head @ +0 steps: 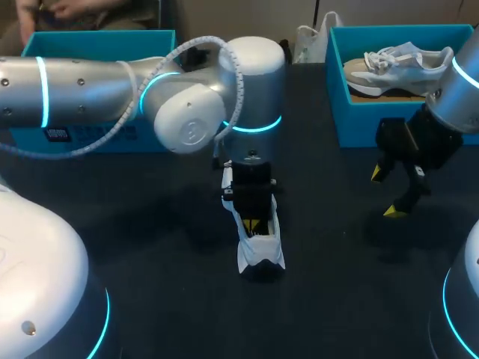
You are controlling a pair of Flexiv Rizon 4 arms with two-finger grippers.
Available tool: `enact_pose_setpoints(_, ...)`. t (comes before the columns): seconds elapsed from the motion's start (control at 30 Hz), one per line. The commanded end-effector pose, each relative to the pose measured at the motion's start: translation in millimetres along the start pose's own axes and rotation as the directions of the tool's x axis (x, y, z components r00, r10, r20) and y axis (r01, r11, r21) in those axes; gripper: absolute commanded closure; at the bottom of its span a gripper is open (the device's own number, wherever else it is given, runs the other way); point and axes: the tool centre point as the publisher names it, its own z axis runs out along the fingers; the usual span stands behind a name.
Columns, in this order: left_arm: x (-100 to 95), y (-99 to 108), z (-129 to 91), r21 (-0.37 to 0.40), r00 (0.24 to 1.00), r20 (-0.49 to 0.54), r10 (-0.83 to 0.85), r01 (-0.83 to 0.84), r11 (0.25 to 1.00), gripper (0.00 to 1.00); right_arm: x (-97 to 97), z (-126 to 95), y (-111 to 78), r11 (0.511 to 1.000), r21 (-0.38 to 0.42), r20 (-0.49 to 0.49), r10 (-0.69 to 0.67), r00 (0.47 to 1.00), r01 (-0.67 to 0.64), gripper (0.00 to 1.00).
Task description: Take the shoe out of the shoebox, open the shoe tongue, remove and reinsert the insole, then place the shoe into the shoebox
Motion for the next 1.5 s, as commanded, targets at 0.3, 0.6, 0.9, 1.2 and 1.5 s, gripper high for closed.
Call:
enact_pose_setpoints(0.3,1.2,-13,-8,-0.086,0.987,-0.163,0.009,-0.023,0.996,1.00,0.5,1,0.6,1.000,0.003,0.001,0.001,1.000,-0.001,0.00)
enact_pose_setpoints(0.6,17.1,-5,19,-0.046,0.980,-0.193,-0.042,0.034,0.998,1.00,0.5,1,0.6,1.000,0.003,0.001,0.001,1.000,-0.001,0.00)
enact_pose_setpoints(0.9,11.4,-9,13,-0.011,0.996,-0.038,-0.080,0.080,0.997,1.00,0.5,1,0.6,1.000,0.003,0.001,0.001,1.000,-0.001,0.00)
enact_pose_setpoints(1.2,2.5,-14,-3,-0.019,0.994,0.052,-0.092,0.093,0.996,1.00,0.5,1,0.6,1.000,0.003,0.001,0.001,1.000,-0.001,0.00)
enact_pose_setpoints(1.5,-1.2,-15,-31,-0.120,0.998,-0.061,-0.033,0.025,0.992,1.00,0.5,1,0.6,1.000,0.003,0.001,0.001,1.000,-0.001,0.00)
